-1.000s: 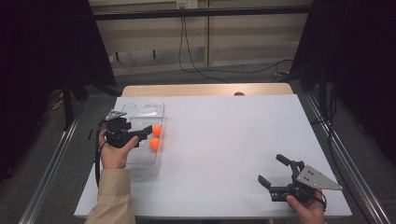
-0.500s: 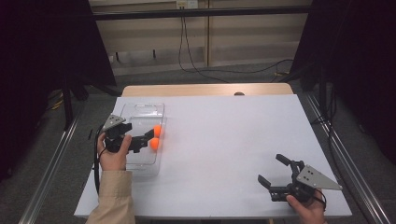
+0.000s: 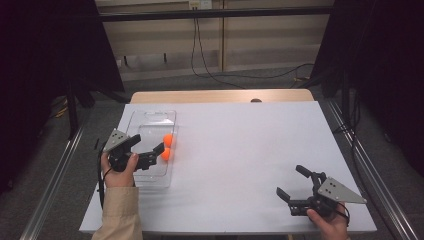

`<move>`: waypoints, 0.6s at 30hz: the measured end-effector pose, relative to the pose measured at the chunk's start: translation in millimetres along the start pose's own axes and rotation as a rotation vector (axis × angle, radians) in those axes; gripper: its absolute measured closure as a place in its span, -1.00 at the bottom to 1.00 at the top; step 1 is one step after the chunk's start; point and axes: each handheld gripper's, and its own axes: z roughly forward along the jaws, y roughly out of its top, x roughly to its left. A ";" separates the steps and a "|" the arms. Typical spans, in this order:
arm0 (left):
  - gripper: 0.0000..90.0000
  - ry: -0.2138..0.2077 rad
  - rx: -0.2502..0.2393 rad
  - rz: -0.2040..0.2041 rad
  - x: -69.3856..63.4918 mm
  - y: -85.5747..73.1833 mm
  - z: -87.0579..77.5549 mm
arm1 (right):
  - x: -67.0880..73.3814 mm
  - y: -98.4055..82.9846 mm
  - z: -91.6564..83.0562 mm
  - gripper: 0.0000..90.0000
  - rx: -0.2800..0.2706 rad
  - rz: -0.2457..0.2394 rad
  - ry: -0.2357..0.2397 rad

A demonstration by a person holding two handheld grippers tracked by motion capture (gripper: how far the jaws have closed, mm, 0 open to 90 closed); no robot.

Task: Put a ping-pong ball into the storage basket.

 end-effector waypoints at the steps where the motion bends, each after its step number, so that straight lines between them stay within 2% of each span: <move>1: -0.92 -0.002 -0.002 -0.002 0.0 -1.1 -1.4 | 0.0 -0.1 0.1 -0.94 0.001 0.000 0.000; 7: -0.93 -0.019 -0.031 -0.006 -1.2 -10.0 -8.2 | 0.2 0.0 0.4 -0.94 0.000 -0.001 0.001; 10: -0.93 -0.038 -0.035 0.007 -0.8 -12.9 -11.1 | 0.2 0.1 0.3 -0.94 -0.001 -0.003 0.002; 11: -0.93 -0.039 -0.056 0.001 -1.4 -13.9 -12.2 | 0.2 0.2 0.3 -0.94 -0.001 -0.003 0.001; 18: -0.94 -0.074 -0.085 0.037 -4.4 -15.9 -16.5 | 0.2 0.2 -0.1 -0.94 -0.001 -0.001 0.001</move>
